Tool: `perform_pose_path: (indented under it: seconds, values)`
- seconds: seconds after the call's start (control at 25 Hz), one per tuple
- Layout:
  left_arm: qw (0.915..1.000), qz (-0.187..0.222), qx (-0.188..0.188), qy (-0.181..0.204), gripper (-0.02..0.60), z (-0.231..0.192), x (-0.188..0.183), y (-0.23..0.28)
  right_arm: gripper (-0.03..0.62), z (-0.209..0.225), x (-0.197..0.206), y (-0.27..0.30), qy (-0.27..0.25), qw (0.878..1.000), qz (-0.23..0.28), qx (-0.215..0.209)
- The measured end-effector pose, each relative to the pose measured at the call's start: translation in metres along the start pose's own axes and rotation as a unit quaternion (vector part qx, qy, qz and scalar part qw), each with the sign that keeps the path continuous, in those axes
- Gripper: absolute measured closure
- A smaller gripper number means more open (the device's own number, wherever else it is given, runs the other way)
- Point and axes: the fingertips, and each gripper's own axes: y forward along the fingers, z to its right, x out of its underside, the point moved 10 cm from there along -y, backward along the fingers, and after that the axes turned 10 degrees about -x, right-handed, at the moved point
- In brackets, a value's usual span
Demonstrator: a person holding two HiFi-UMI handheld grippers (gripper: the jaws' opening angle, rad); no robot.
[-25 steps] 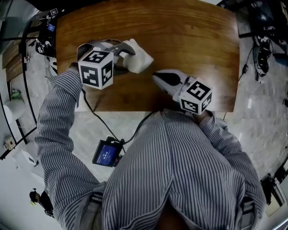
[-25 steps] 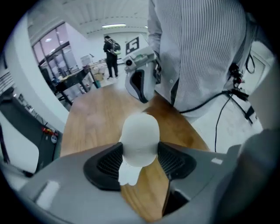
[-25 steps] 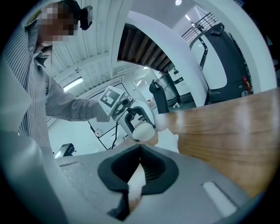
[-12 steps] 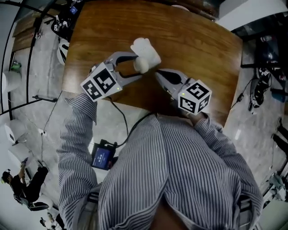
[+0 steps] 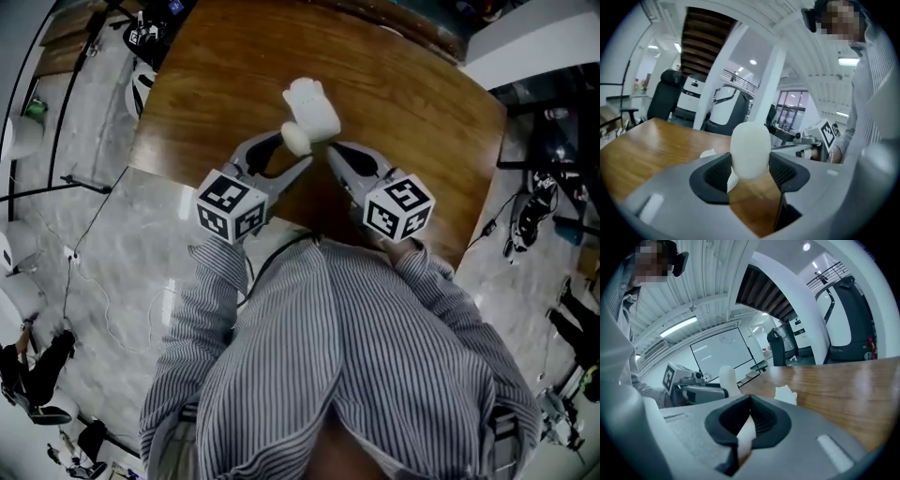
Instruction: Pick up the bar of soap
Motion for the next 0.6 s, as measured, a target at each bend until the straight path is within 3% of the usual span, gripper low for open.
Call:
perform_pose_path:
  seconds: [0.12,0.28,0.48,0.6]
  values:
    - [0.9974,0.005,-0.046,-0.056,0.318,0.001,0.010,-0.007,0.591,0.001,0.003,0.001,-0.003,1.000,-0.006,0.013]
    - [0.9911,0.013,-0.068,-0.113,0.318,0.003,0.023,-0.013,0.591,0.000,0.006,0.002,-0.005,0.999,-0.017,0.030]
    - [0.9818,0.024,-0.095,-0.163,0.318,0.009,0.032,-0.014,0.591,-0.006,0.010,0.005,-0.015,0.999,-0.036,0.031]
    - [0.9803,0.016,-0.109,-0.164,0.319,0.014,0.035,-0.014,0.591,-0.006,0.009,0.005,-0.020,0.999,-0.040,0.031]
